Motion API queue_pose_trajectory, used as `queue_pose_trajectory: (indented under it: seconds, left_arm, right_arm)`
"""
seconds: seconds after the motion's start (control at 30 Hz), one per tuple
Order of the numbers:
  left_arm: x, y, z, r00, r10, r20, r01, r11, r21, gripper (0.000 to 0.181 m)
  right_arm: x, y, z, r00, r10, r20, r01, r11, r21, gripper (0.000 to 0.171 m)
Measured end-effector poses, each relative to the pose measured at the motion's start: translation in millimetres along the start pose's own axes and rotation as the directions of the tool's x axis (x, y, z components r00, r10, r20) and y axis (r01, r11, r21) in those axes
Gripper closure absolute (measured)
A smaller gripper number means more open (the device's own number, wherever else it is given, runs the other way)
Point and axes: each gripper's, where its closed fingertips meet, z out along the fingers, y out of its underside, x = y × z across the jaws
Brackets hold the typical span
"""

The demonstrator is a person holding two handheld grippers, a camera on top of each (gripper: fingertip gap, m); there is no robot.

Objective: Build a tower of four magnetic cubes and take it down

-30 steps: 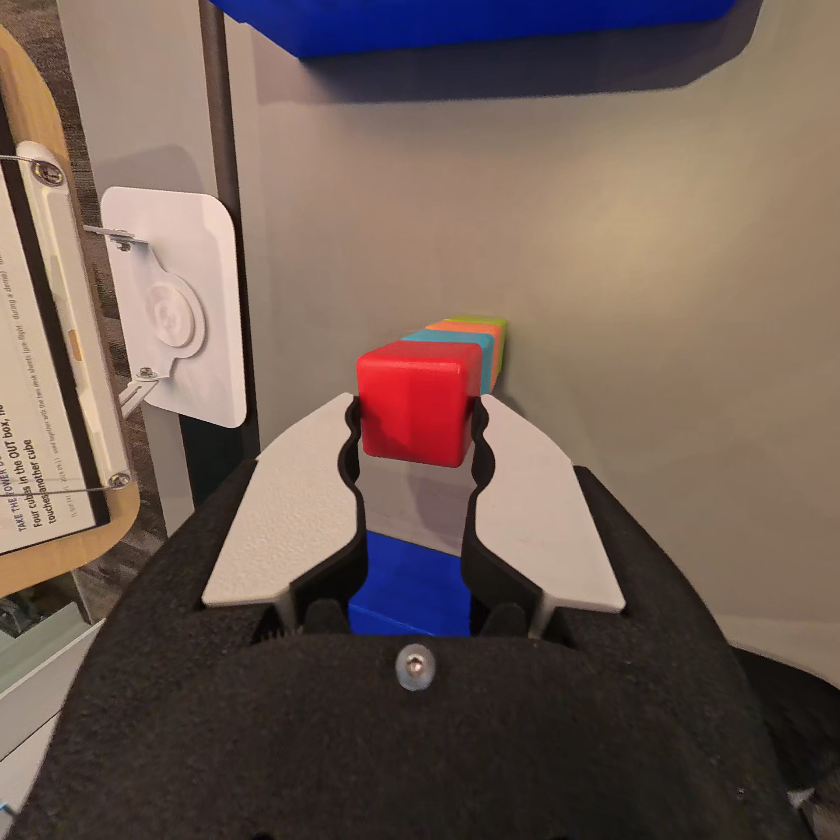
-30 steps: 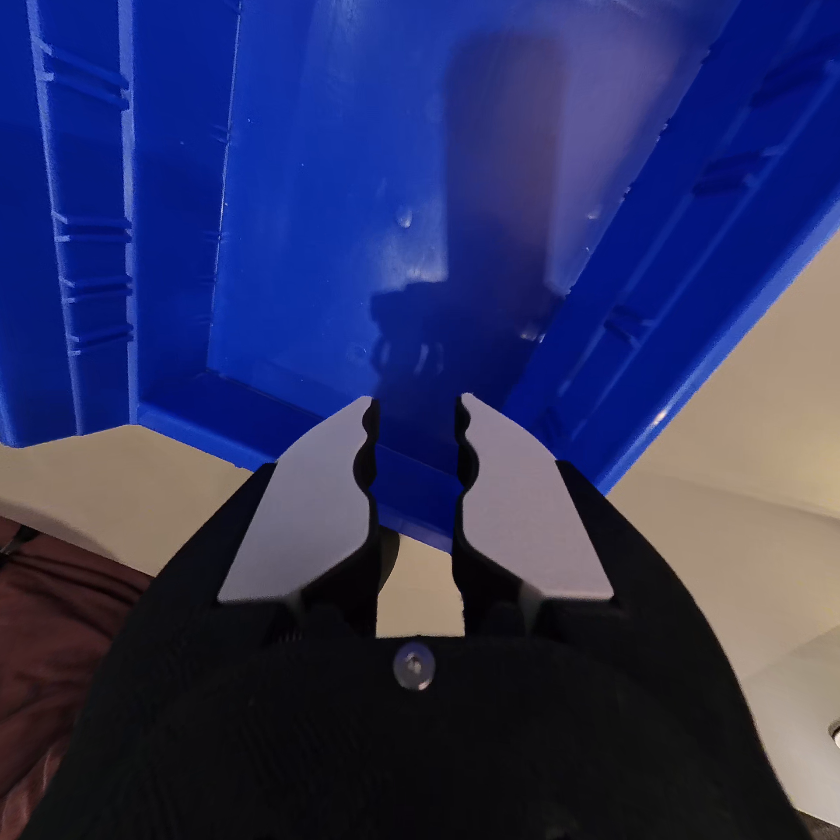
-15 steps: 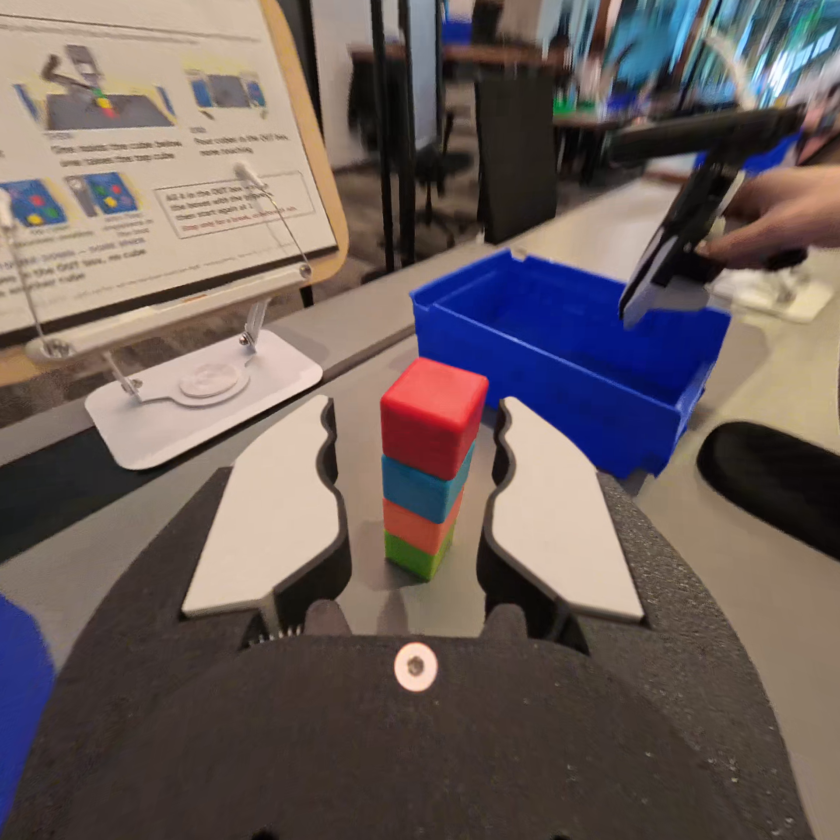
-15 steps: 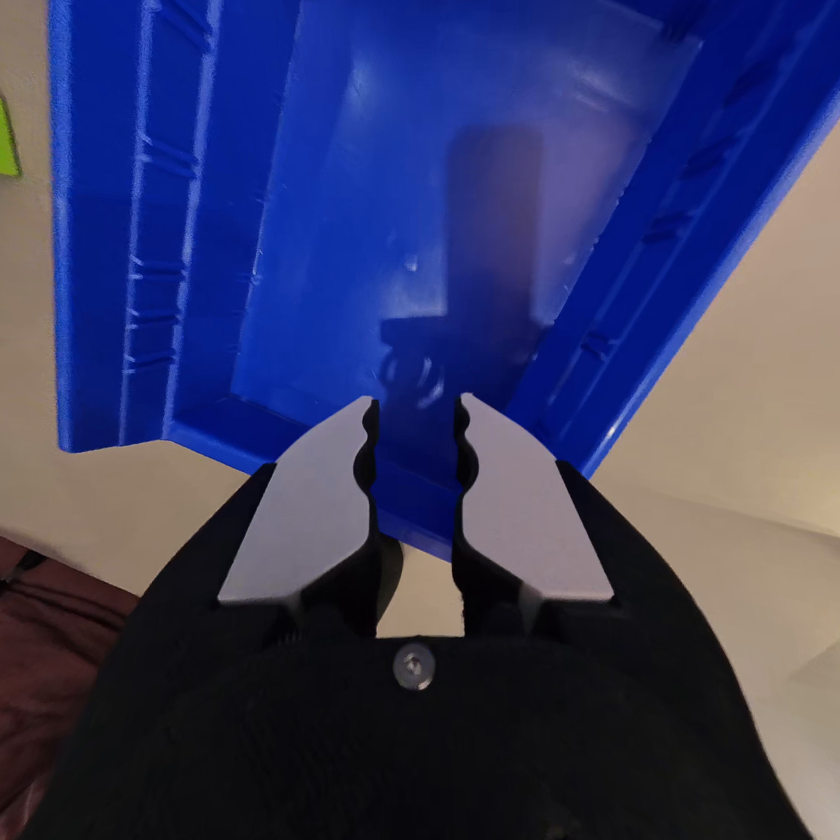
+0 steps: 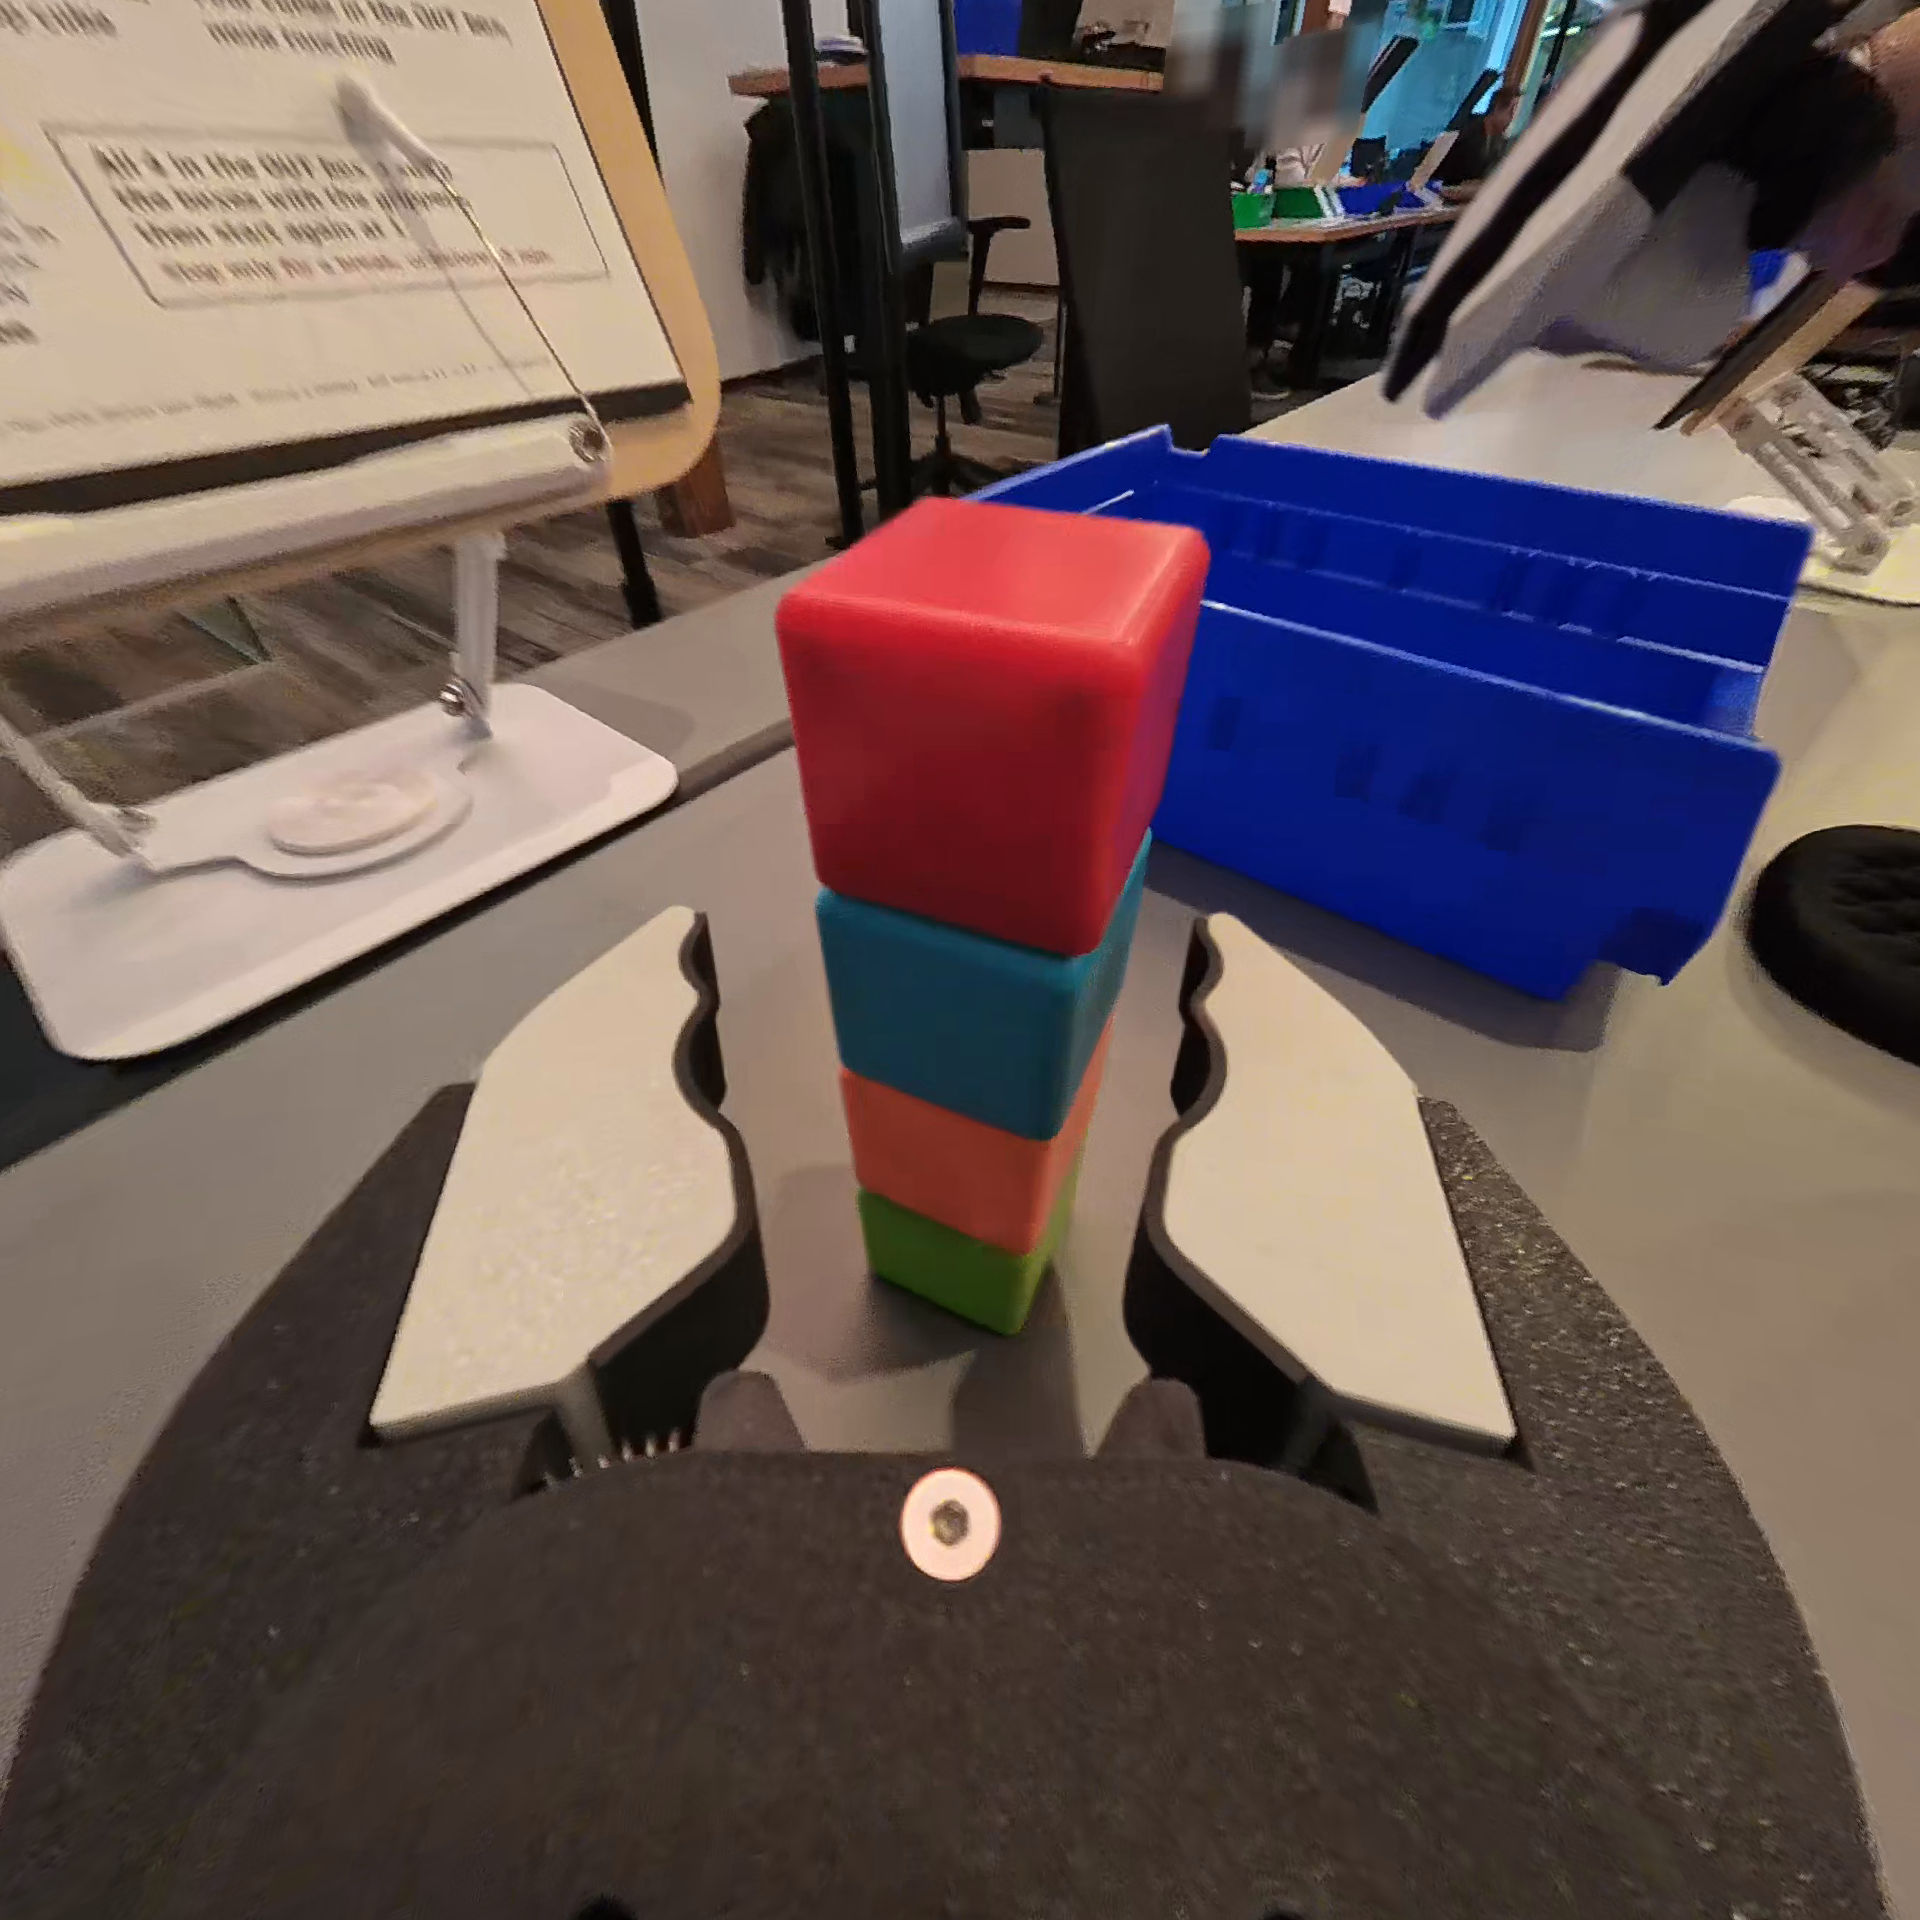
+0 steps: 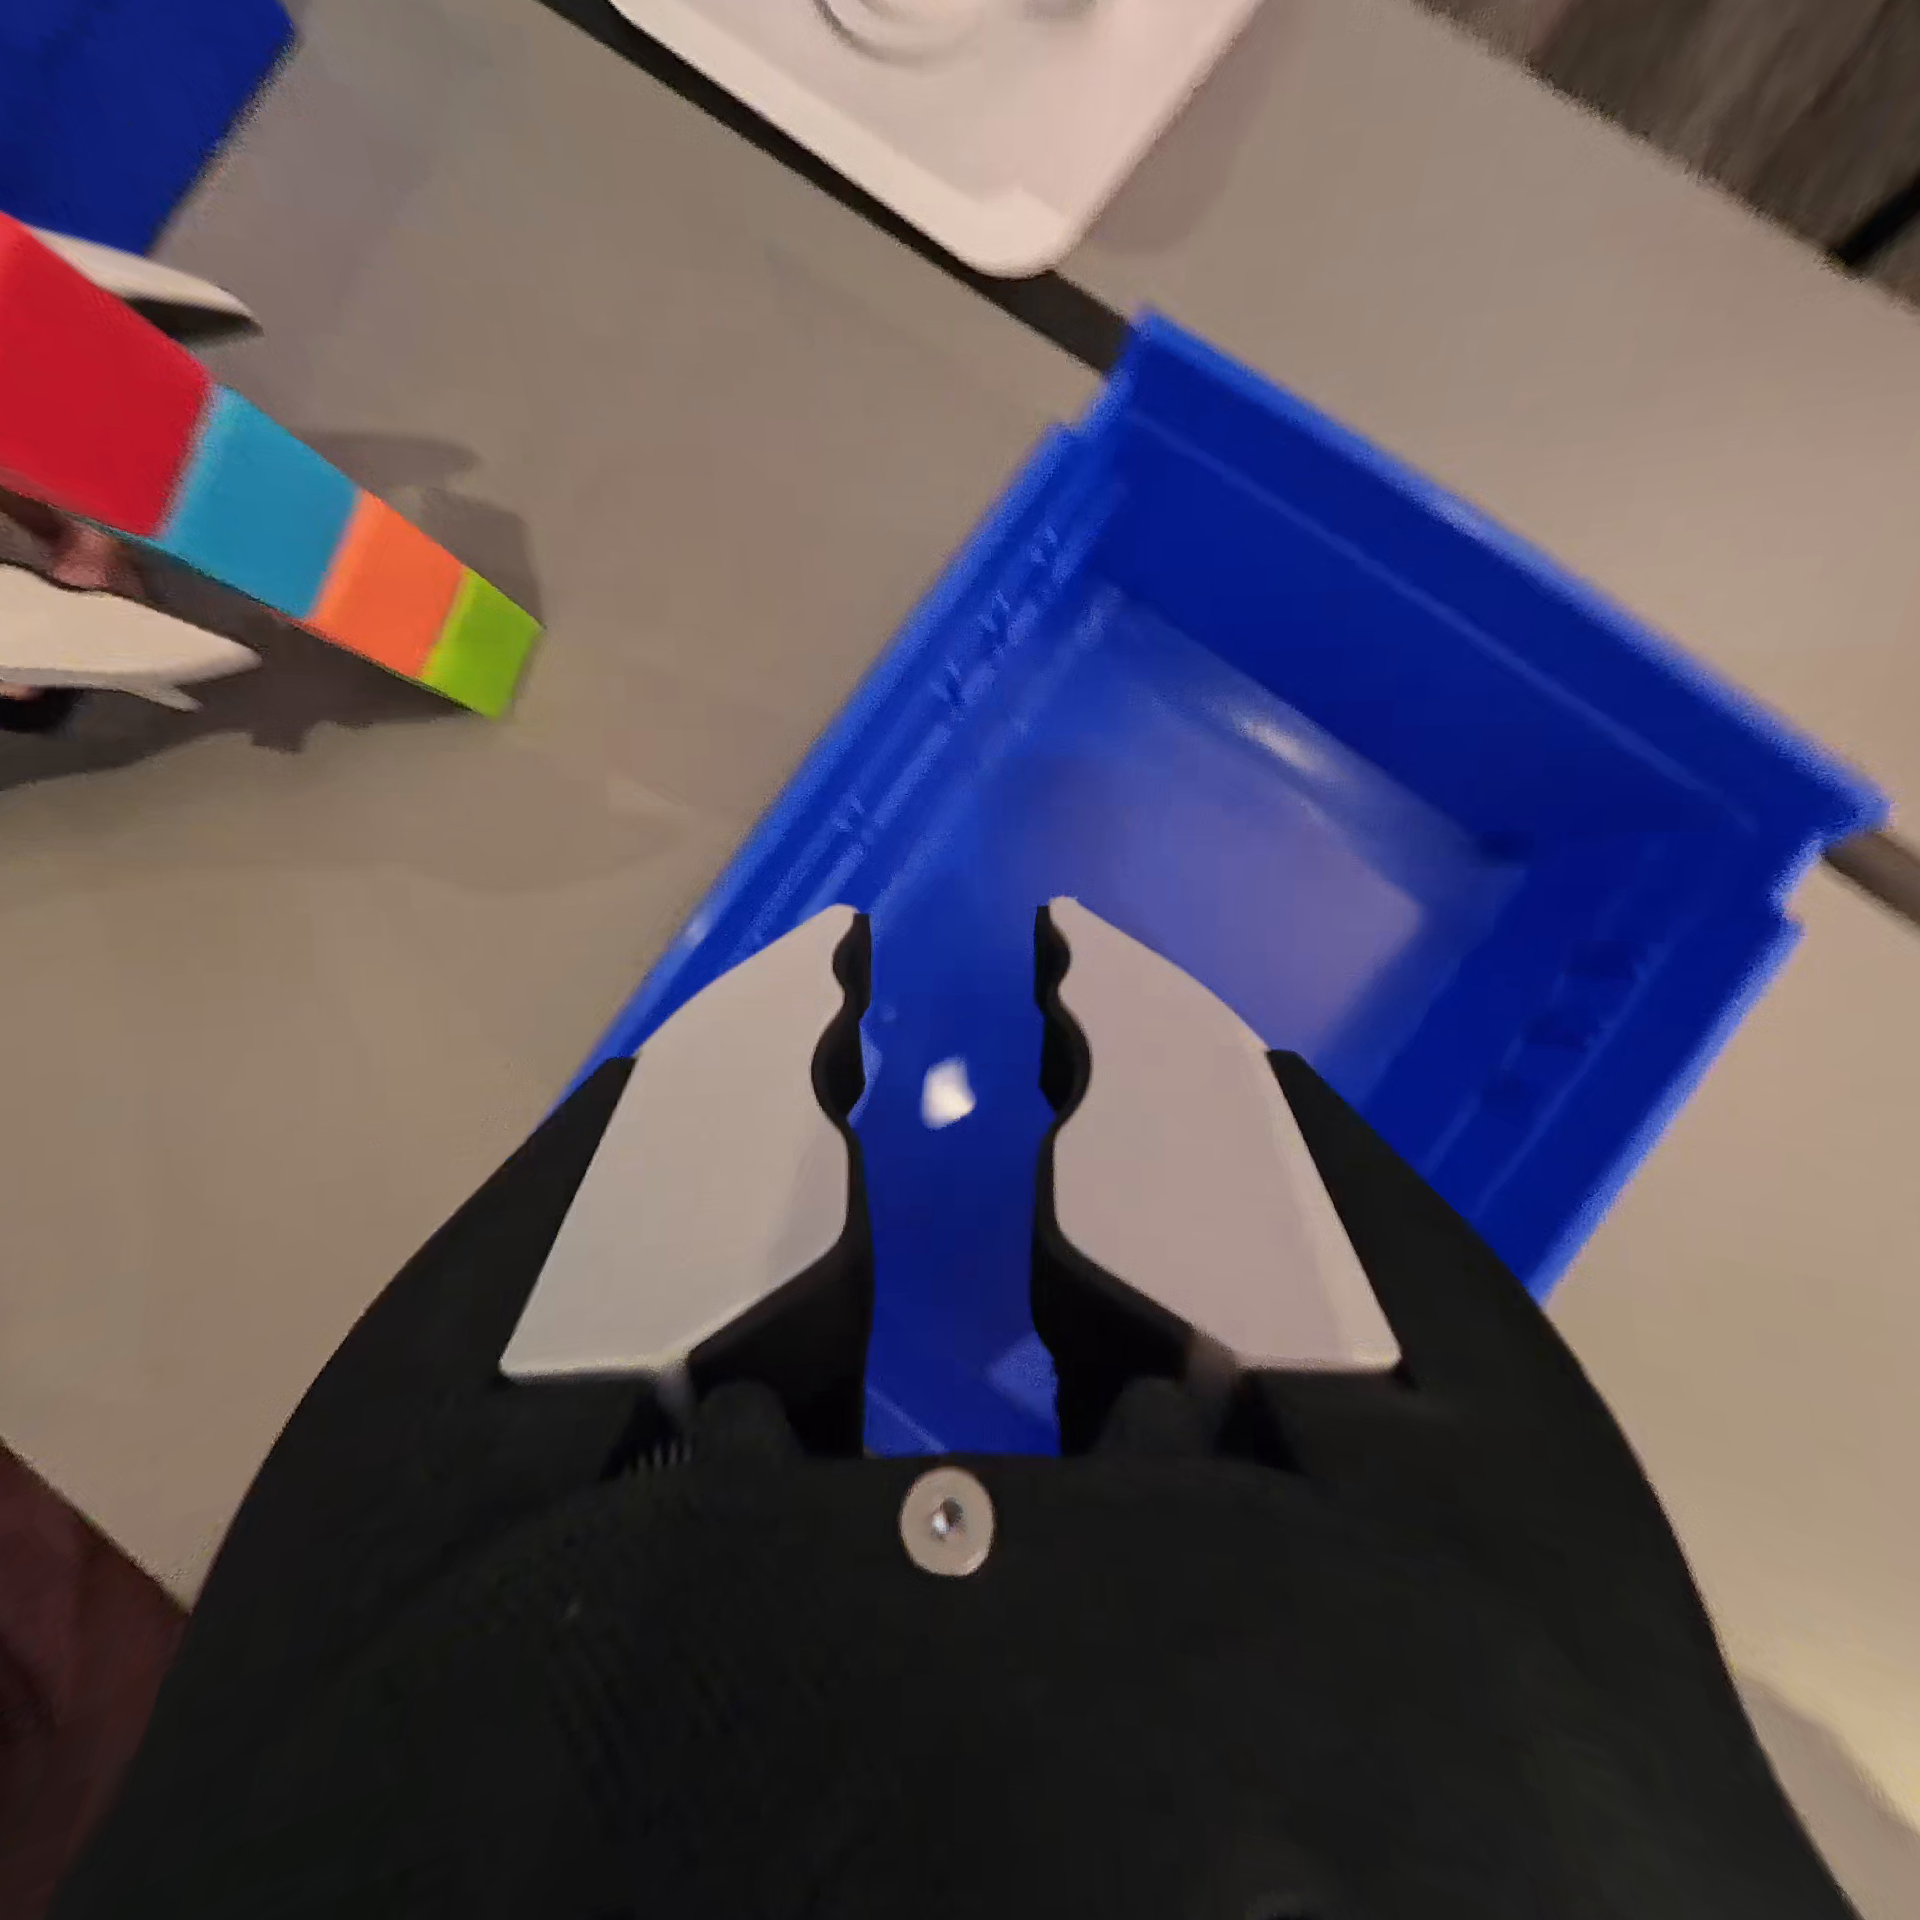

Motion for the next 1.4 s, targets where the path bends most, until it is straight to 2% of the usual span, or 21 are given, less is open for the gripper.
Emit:
queue_pose_trajectory:
  seconds: [0.13, 0.27, 0.33, 0.53, 0.63, 0.73, 0.9, 1.07, 1.4]
  left_arm:
    - [3.4, 1.8, 8.2, 1.0, -0.028, -0.012, 0.029, 0.999, 0.037, 0.102]
    - [8.7, 1.1, 8.0, 0.997, -0.014, -0.081, 0.019, 0.998, 0.066, 0.127]
    - [10.9, 1.2, 7.8, 0.994, -0.014, -0.104, 0.022, 0.997, 0.076, 0.127]
    - [22.7, 2.5, 2.6, 0.987, -0.003, -0.163, 0.015, 0.997, 0.072, 0.127]
    - [28.4, 3.3, -0.9, 0.982, 0.001, -0.189, 0.012, 0.998, 0.069, 0.127]
    - [31.7, 4.0, -4.6, 0.981, -0.003, -0.195, 0.017, 0.997, 0.073, 0.127]
    - [33.5, 4.4, -5.6, 0.979, 0.001, -0.204, 0.015, 0.997, 0.073, 0.127]
    - [34.3, 4.4, -4.9, 0.976, 0.003, -0.217, 0.012, 0.997, 0.071, 0.128]
    - [35.2, 4.7, -3.8, 0.974, 0.005, -0.226, 0.008, 0.998, 0.055, 0.128]
  right_arm:
    - [-45.3, -48.7, -1.7, 0.986, -0.161, 0.04, 0.151, 0.97, 0.192, 0.14]
    - [-101.5, -89.4, -6.0, 0.945, -0.306, 0.118, 0.233, 0.88, 0.415, 0.14]
    - [-126.9, -100.4, -4.2, 0.92, -0.36, 0.159, 0.243, 0.837, 0.491, 0.136]
    - [-187.3, -103.0, 18.2, 0.809, -0.555, 0.193, 0.37, 0.737, 0.565, 0.126]
    - [-204.8, -91.7, 30.1, 0.752, -0.617, 0.232, 0.427, 0.725, 0.541, 0.119]
    - [-202.5, -87.3, 43.1, 0.746, -0.639, 0.186, 0.486, 0.714, 0.504, 0.11]
    - [-209.0, -74.4, 57.5, 0.711, -0.65, 0.27, 0.493, 0.733, 0.468, 0.106]
    - [-213.9, -69.6, 69.4, 0.694, -0.664, 0.28, 0.516, 0.729, 0.45, 0.112]
    - [-213.8, -68.0, 66.4, 0.689, -0.647, 0.326, 0.49, 0.748, 0.448, 0.119]
